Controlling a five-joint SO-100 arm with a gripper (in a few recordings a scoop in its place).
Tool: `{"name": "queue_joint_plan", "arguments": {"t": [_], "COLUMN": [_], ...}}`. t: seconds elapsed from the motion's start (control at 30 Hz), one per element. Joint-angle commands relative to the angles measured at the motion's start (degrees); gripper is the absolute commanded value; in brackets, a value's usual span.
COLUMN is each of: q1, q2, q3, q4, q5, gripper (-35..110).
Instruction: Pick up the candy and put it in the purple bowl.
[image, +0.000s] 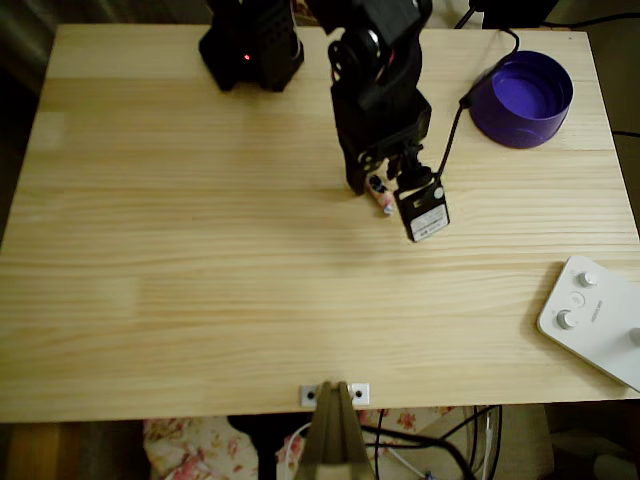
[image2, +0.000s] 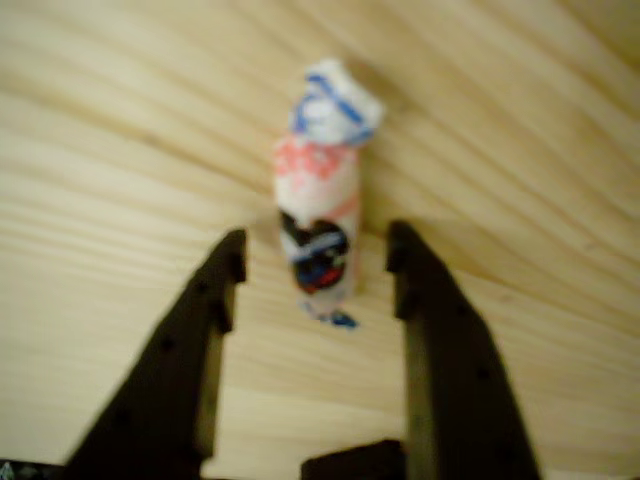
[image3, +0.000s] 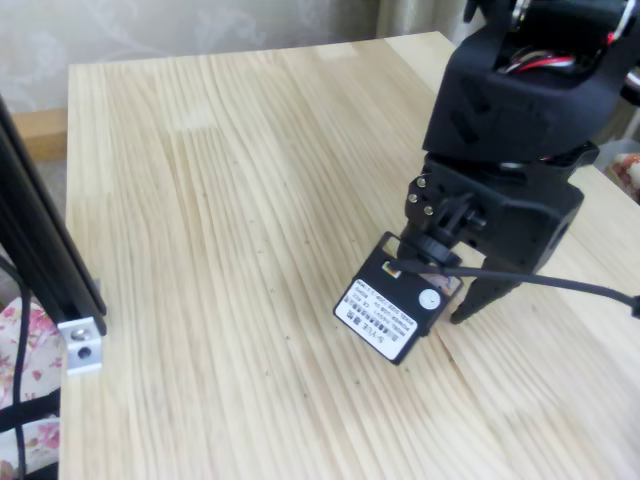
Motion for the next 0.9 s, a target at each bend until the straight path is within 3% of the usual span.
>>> {"name": "queue_joint_plan", "arguments": {"t": [0.0,0.27,0.6,0.87], "q1": [-0.44,-0.18,1.49,1.41], "q2": [1.23,1.85,4.39,20.57], "q3": [-1.32,-1.05,0.44,2.64], "q4": [-0.26,-1.32,-3.52,0.44], "q5": [0.70,-0.09,-0.26,-2.99], "gripper": [13,0,-1,-1]}}
